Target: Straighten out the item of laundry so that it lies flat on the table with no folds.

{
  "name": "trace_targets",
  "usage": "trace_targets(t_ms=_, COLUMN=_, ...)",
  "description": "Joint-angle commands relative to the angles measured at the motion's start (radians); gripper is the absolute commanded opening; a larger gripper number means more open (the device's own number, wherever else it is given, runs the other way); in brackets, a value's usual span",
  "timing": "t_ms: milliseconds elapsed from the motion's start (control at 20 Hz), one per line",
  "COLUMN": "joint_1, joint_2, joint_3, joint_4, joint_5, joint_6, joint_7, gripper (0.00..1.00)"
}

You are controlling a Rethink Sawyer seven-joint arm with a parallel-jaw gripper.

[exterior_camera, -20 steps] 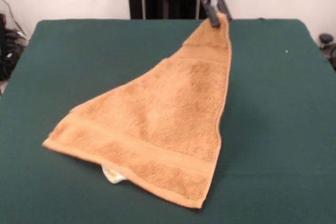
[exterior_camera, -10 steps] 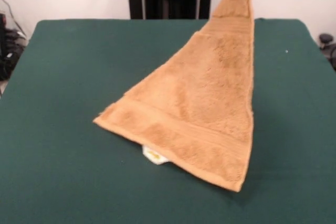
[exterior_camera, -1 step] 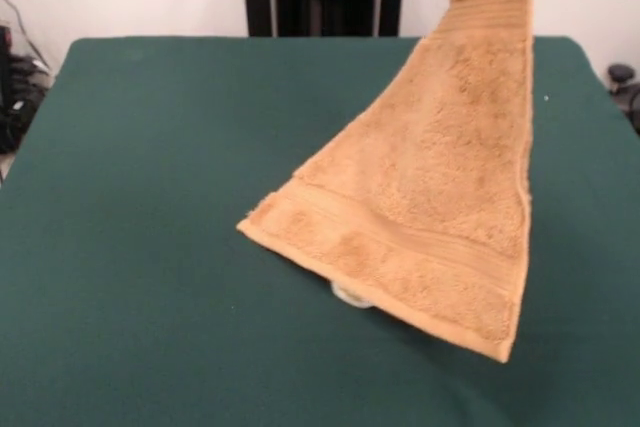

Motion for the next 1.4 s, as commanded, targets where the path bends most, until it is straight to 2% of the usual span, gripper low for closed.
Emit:
trace_targets(t_ms=50, joint_1=0.064, joint_2=-0.064, joint_3=0.077, joint_4=0.057, joint_5=0.099, joint_6=0.130, joint_7=0.306, gripper=0.00)
trace_targets(t_ms=200, joint_1=0.086, joint_2=-0.053, joint_3=0.039, joint_4=0.053, joint_5=0.093, joint_6=0.116, joint_7=0.291, gripper=0.00)
trace_targets(t_ms=350, joint_1=0.129, joint_2=-0.001, joint_3=-0.044, joint_4=0.046, joint_5=0.061, joint_6=0.069, joint_7=0.251, gripper=0.00)
trace_targets(t_ms=700, joint_1=0.212, joint_2=0.091, joint_3=-0.171, joint_4=0.009, joint_5=0.019, joint_6=-0.031, joint_7=0.215, gripper=0.00)
trace_targets(t_ms=900, joint_1=0.261, joint_2=0.180, joint_3=-0.258, joint_4=-0.030, joint_5=-0.023, joint_6=-0.099, joint_7=0.183, gripper=0.00)
trace_targets(t_ms=1100, joint_1=0.273, joint_2=0.257, joint_3=-0.301, joint_4=-0.054, joint_5=-0.076, joint_6=-0.146, joint_7=0.170, gripper=0.00)
trace_targets(t_ms=1400, joint_1=0.290, joint_2=0.318, joint_3=-0.341, joint_4=-0.086, joint_5=-0.130, joint_6=-0.182, joint_7=0.171, gripper=0.00)
